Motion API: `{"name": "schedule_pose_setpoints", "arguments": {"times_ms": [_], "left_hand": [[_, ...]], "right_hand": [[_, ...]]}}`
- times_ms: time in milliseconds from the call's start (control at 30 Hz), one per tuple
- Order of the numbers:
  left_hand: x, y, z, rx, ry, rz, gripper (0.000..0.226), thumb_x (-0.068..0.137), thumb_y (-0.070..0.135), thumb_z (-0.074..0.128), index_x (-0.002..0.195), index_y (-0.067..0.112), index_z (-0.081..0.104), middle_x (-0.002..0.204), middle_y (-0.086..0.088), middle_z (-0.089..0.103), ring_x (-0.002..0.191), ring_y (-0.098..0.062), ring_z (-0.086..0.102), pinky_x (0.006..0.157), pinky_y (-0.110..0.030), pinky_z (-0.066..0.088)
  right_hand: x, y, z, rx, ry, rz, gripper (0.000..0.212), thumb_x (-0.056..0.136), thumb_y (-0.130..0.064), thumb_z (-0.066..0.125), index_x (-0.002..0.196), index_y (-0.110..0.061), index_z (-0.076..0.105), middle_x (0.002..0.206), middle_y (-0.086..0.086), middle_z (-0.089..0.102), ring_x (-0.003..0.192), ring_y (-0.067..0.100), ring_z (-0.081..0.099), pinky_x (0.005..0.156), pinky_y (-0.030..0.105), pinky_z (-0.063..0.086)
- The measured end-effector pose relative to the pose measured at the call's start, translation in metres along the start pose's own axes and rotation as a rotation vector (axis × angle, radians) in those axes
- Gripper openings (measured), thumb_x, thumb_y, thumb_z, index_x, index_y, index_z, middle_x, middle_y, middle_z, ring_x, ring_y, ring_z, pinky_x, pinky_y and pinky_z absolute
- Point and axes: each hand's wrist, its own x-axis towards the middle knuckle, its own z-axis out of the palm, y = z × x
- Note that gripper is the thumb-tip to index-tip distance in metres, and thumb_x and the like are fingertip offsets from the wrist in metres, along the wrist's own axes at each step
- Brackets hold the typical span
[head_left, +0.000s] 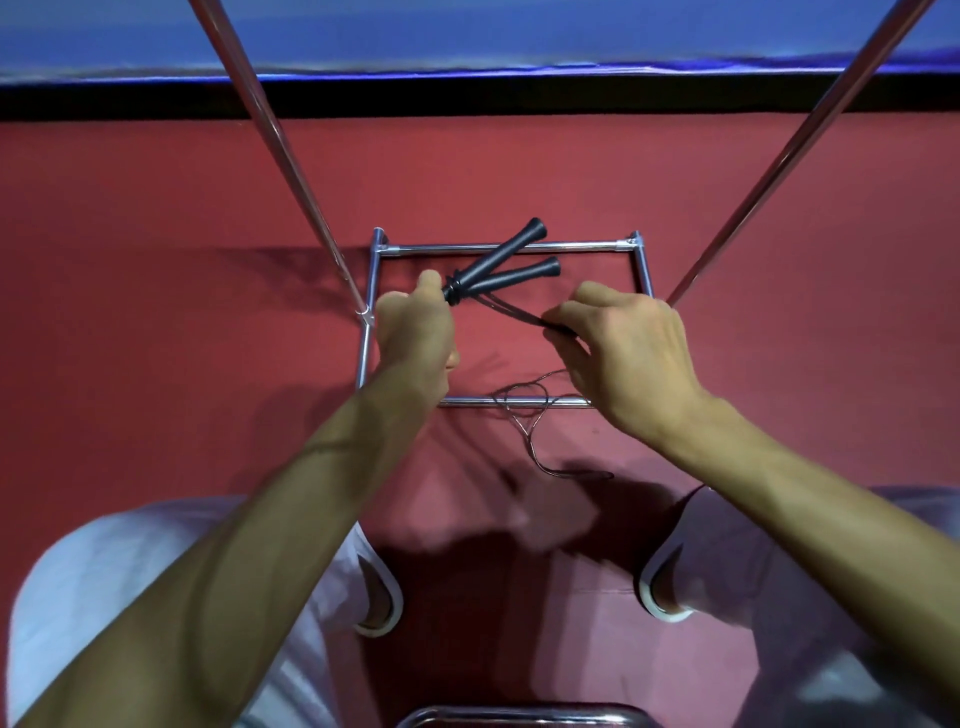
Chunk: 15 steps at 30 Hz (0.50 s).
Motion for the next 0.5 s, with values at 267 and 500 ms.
{"name": "schedule_pose_setpoints", "arguments": {"times_ms": [267,500], "left_hand": [[-0.012,-0.007,0.005,0.692,0.215,0.638,0.043,0.093,0.028,0.054,0.054,0.010,0.046,0.049,-0.005,0.040,0.060,-0.036,0.045,0.061,-0.035,0.024],[-0.023,-0.006,0.007,1.182,0.148,0.774,0.033,0.094,0.036,0.055,0.089,0.006,0.069,0.092,-0.018,0.069,0.092,-0.042,0.064,0.068,-0.037,0.038]], "right_hand": [[0.000,-0.010,-0.004,0.150,-0.263,0.104,0.019,0.099,-0.037,0.057,0.090,-0.022,0.067,0.081,0.007,0.069,0.088,0.041,0.061,0.066,0.039,0.042],[0.006,0.011,-0.021,0.207,-0.424,-0.037,0.035,0.084,-0.032,0.080,0.110,-0.022,0.058,0.061,-0.011,0.048,0.060,0.011,0.049,0.059,0.037,0.041]]}}
